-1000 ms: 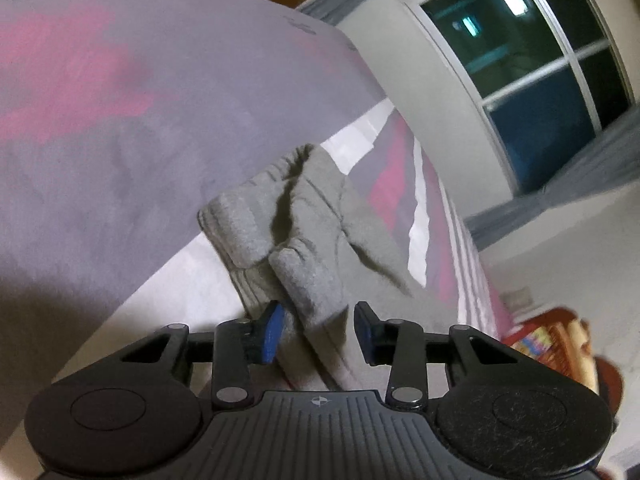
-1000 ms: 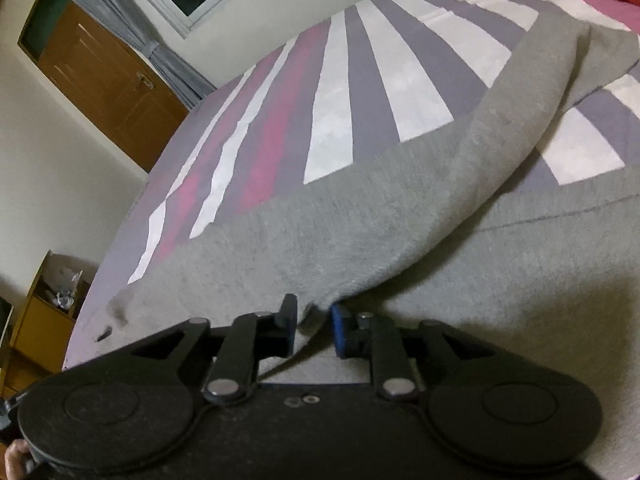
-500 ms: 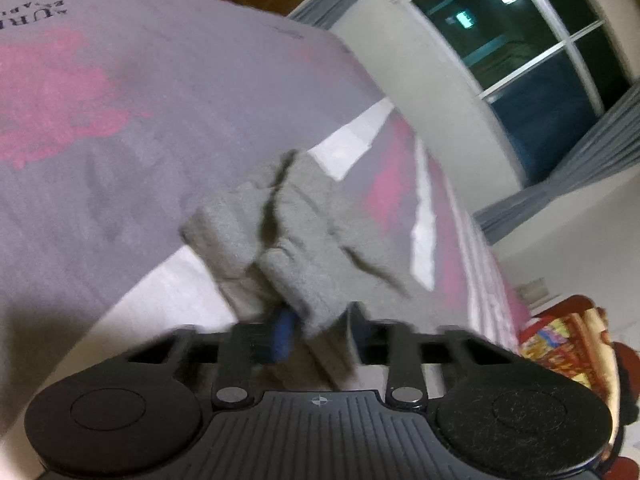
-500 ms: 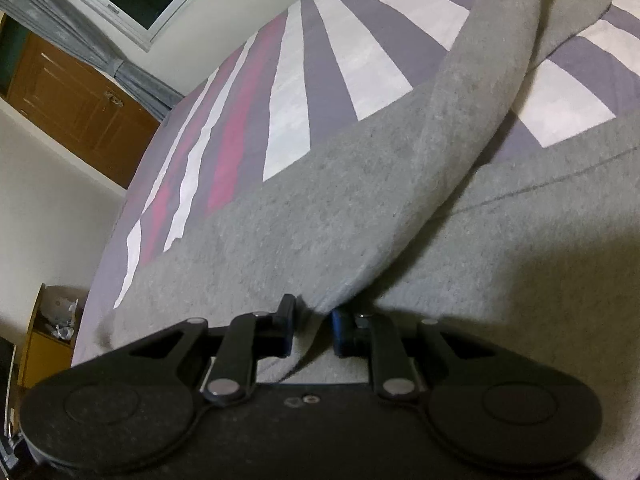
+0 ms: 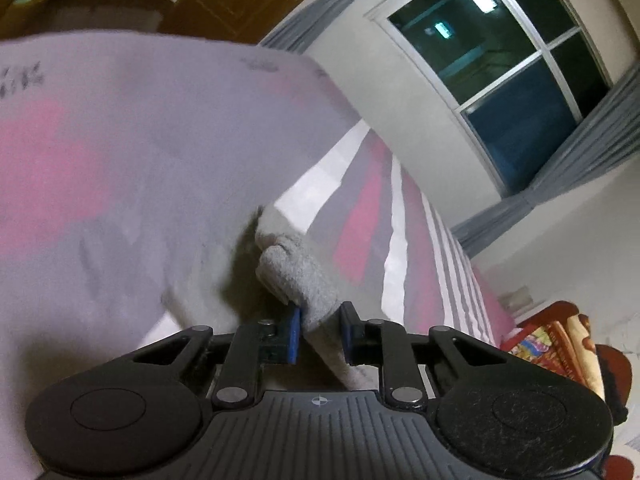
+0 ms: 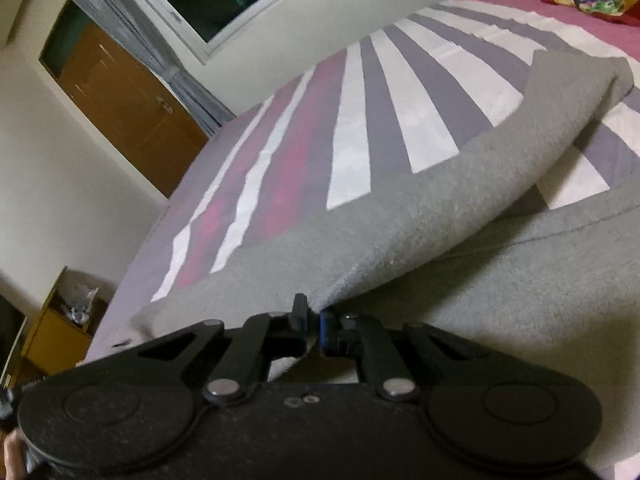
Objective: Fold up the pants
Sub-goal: 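Lift the cuffs with both grippers and fold the legs over toward the waistband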
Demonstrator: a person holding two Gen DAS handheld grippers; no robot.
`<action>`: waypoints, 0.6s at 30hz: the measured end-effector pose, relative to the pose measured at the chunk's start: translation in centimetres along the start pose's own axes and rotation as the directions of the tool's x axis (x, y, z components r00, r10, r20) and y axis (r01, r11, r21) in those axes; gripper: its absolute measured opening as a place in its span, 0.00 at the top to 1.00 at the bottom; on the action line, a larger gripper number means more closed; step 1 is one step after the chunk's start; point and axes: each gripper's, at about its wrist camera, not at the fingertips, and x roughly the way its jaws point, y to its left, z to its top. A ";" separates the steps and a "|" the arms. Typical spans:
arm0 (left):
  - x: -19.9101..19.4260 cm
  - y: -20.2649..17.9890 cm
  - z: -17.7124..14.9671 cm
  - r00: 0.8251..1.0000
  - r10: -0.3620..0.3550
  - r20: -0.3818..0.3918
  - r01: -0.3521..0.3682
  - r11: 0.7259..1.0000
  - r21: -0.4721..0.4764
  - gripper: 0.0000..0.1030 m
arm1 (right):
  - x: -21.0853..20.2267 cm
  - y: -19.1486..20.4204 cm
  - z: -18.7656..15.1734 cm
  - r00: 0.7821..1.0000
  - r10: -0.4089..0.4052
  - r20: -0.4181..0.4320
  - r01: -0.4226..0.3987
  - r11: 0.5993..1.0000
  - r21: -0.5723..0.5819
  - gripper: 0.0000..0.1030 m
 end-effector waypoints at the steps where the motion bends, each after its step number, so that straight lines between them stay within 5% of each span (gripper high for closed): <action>1: 0.2 0.3 0.4 1.000 0.007 -0.006 -0.007 1.000 0.014 0.80 | -0.4 -0.1 -0.2 1.000 0.010 0.009 -0.010 1.000 0.003 0.95; 5: 2.8 3.6 0.3 0.986 0.118 -0.114 -0.116 0.993 0.022 0.80 | -0.2 0.2 -2.5 1.000 0.016 -0.022 -0.017 0.999 -0.033 0.95; 8: 3.2 5.5 -0.1 0.987 0.086 -0.133 -0.093 0.995 -0.046 0.80 | 2.5 -0.7 -5.1 0.987 -0.069 -0.147 0.063 0.997 -0.048 0.94; 14: 1.6 3.2 0.8 0.995 0.064 -0.079 -0.063 0.998 0.019 0.80 | 0.9 0.1 -4.4 0.996 -0.019 -0.090 0.016 0.999 -0.036 0.94; 18: 2.3 3.1 0.9 0.989 0.115 -0.096 -0.110 0.992 0.061 0.80 | -0.2 1.1 -4.5 0.997 0.000 -0.072 -0.004 0.998 -0.056 0.94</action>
